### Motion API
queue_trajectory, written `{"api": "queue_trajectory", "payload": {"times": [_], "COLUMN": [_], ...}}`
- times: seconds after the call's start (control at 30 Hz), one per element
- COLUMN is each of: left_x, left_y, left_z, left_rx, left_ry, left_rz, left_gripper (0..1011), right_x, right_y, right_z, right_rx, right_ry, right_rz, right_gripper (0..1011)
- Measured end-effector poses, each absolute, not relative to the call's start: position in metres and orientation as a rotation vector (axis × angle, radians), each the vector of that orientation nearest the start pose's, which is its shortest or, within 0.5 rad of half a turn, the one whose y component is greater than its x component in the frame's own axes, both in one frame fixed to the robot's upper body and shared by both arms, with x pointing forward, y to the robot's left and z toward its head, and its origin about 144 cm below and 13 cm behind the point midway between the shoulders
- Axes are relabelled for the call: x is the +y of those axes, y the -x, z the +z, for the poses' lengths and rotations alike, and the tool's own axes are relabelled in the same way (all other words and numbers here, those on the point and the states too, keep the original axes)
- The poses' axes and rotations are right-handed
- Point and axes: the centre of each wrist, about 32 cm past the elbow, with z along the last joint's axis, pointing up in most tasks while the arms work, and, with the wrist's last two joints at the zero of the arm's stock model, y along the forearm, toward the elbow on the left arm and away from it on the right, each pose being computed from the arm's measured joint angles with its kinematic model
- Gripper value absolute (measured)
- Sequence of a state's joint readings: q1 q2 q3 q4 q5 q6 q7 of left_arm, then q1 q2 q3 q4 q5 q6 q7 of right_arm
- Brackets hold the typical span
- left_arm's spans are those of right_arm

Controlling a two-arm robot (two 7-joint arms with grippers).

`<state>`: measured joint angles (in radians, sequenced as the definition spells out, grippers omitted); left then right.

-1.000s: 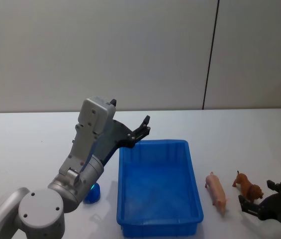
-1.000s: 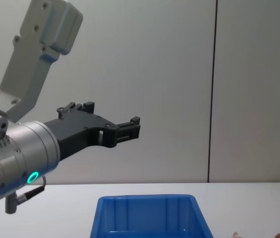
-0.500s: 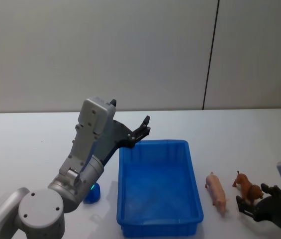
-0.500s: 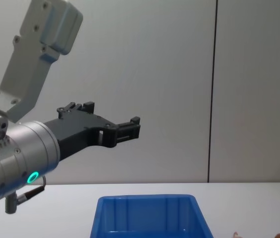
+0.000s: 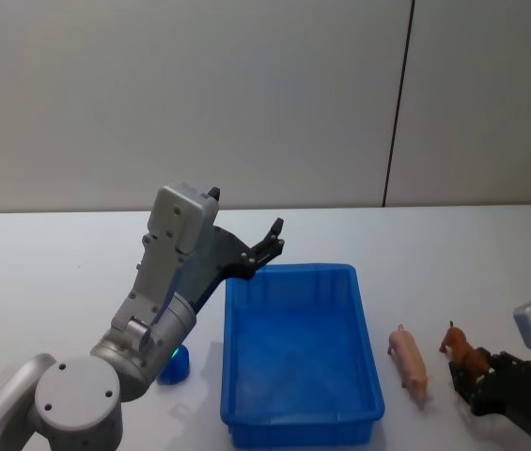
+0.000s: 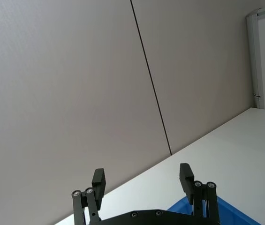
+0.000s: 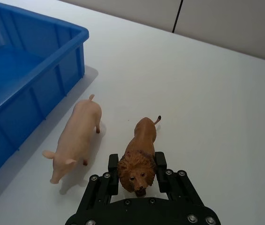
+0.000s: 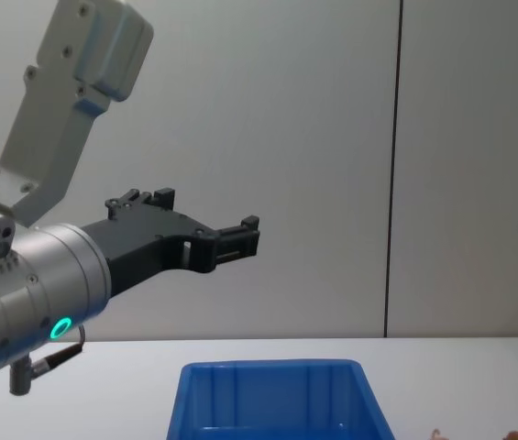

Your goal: Pick up the two dolls from the table and place them into the box.

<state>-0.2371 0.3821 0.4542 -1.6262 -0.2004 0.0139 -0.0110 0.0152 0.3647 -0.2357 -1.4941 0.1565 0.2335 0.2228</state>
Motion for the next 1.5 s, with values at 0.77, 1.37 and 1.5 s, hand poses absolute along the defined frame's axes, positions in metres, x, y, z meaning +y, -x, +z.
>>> {"api": "queue_trajectory", "payload": {"times": [0.77, 1.37, 1.5], "left_x": [0.198, 0.198, 0.198], "left_y": [-0.492, -0.492, -0.492], "left_z": [1.204, 1.204, 1.204], "left_rx": [-0.268, -0.267, -0.268], "left_ry": [-0.061, -0.061, -0.061], "left_rz": [1.124, 1.124, 1.124], "left_gripper": [1001, 1001, 1001], "right_x": [-0.249, -0.205, -0.197], "right_y": [-0.458, -0.482, -0.486], "right_z": [1.143, 1.177, 1.178], "right_rx": [-0.086, -0.098, -0.079], "right_ry": [0.263, 0.162, 0.168], "right_rz": [-1.118, -0.887, -0.854], "right_gripper": [436, 436, 435]}}
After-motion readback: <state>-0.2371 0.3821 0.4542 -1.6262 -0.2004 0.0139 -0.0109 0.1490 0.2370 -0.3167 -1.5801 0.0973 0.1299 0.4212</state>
